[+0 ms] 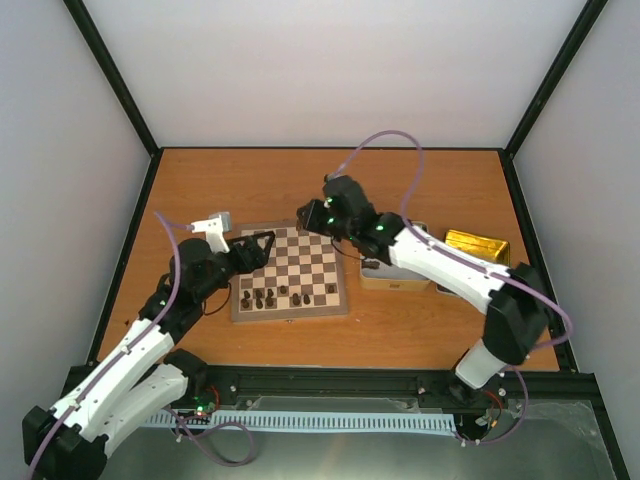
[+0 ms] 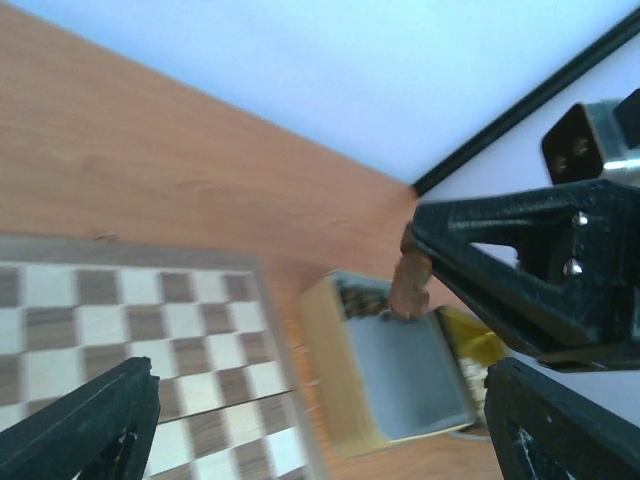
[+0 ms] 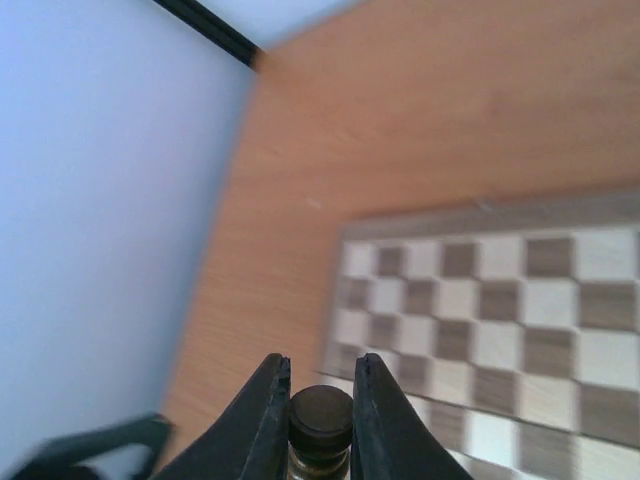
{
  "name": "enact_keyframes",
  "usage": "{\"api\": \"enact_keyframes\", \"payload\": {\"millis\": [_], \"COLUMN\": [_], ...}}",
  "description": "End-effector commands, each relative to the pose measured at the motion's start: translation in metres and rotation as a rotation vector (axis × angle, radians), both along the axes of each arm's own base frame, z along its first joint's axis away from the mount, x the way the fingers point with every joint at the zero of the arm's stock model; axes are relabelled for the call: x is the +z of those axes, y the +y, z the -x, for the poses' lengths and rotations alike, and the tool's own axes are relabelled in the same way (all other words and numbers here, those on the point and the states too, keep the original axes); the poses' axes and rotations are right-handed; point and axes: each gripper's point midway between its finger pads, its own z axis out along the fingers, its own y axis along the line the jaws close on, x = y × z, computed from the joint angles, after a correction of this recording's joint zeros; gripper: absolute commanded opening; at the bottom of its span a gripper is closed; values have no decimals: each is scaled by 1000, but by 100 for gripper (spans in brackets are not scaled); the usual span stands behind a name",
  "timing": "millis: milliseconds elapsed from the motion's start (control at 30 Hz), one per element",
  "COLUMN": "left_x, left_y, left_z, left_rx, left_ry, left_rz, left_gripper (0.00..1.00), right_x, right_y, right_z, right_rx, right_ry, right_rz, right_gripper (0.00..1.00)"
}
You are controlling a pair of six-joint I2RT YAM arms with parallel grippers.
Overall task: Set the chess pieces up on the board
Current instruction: Place the chess piece on the chessboard.
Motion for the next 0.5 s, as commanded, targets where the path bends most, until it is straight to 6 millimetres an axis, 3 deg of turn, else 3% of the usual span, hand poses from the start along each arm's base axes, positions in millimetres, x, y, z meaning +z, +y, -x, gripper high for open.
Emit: {"api": "enact_keyframes", "payload": {"millis": [0, 100, 267, 467], "left_x": [71, 97, 128, 129], "left_y": [-19, -27, -39, -50], "left_z": [11, 20, 30, 34], "left_rx": [-119, -181, -288, -353], "left_ry": [-187, -237, -280, -179], "left_rz": [212, 344, 459, 600], "left_gripper": [91, 92, 93, 84], "right_x": [88, 115, 144, 175], "right_y": [7, 9, 15, 16], "right_z": [-9, 2, 26, 48], "right_rx": [-4, 48, 179, 318], "right_ry": [-120, -129, -125, -172], "right_rz": [-435, -610, -816, -971], "right_gripper": [14, 14, 14, 14]}}
